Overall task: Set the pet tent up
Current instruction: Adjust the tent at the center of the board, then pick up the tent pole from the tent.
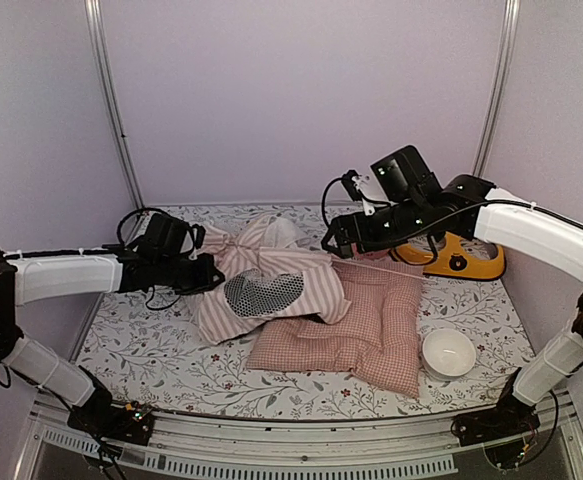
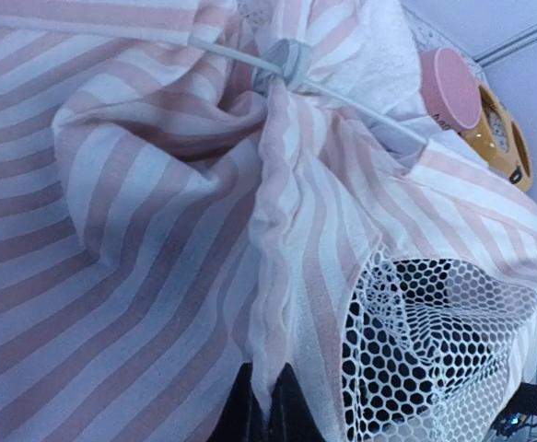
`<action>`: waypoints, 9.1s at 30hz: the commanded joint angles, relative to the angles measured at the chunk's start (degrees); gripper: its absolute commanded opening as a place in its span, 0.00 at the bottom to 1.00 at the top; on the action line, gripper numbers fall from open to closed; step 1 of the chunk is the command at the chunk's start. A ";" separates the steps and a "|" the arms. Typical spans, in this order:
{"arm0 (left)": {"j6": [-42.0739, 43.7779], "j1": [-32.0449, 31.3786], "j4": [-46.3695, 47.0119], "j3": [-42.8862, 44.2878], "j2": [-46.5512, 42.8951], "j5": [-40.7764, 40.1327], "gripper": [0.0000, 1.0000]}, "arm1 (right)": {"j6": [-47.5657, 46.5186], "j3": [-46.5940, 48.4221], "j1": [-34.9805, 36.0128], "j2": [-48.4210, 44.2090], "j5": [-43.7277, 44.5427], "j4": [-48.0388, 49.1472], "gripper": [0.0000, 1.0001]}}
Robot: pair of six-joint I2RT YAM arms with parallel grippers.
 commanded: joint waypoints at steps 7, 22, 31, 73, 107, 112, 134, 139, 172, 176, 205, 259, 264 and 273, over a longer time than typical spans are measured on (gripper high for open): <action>-15.24 -14.94 10.42 7.13 3.89 -6.93 0.00 | -0.86 9.05 0.13 2.40 0.46 1.51 0.94; -14.63 -25.80 6.84 -1.53 -2.88 -12.10 0.00 | -15.26 18.78 2.48 19.51 -2.95 3.29 0.87; -12.23 -23.07 -1.45 -1.42 -12.75 -14.97 0.32 | -21.82 19.90 2.74 25.74 -1.25 4.61 0.83; -2.69 20.75 3.86 -3.34 -8.11 10.01 0.64 | -23.71 0.71 0.44 6.64 2.96 -0.85 0.00; -14.42 -8.81 18.77 -12.79 1.87 2.36 0.12 | -17.10 -10.14 -0.03 -7.79 -1.03 -4.12 0.10; -15.96 -12.23 18.62 -13.55 0.56 0.34 0.00 | -16.97 -9.41 -0.01 -8.39 -1.86 -5.77 0.25; -21.82 -22.13 5.62 -18.32 -15.38 -14.23 0.26 | -27.64 27.09 8.91 25.99 -4.70 3.96 0.73; -21.91 -20.86 -0.69 -18.26 -20.93 -17.53 0.40 | -29.38 30.94 10.73 31.80 -3.92 10.12 0.67; -5.45 15.82 -7.30 -13.43 -29.62 2.91 0.63 | -37.88 32.39 10.47 43.59 12.34 15.99 0.48; -4.97 15.86 -7.80 -14.08 -28.86 3.46 0.65 | -37.27 25.84 10.16 37.91 12.75 16.03 0.39; -6.05 20.14 0.63 -2.42 -8.08 6.00 0.55 | -34.66 1.86 6.60 13.75 -2.91 12.66 0.00; -22.20 30.11 28.58 1.51 16.44 7.91 0.00 | -33.35 4.03 4.80 18.66 -5.93 1.53 0.00; -23.87 30.11 29.24 0.18 16.23 11.09 0.00 | -33.61 6.01 4.87 18.62 -5.77 1.56 0.03; -32.31 29.88 33.25 -6.03 12.23 17.75 0.00 | -32.74 19.02 9.23 24.60 3.47 2.59 0.53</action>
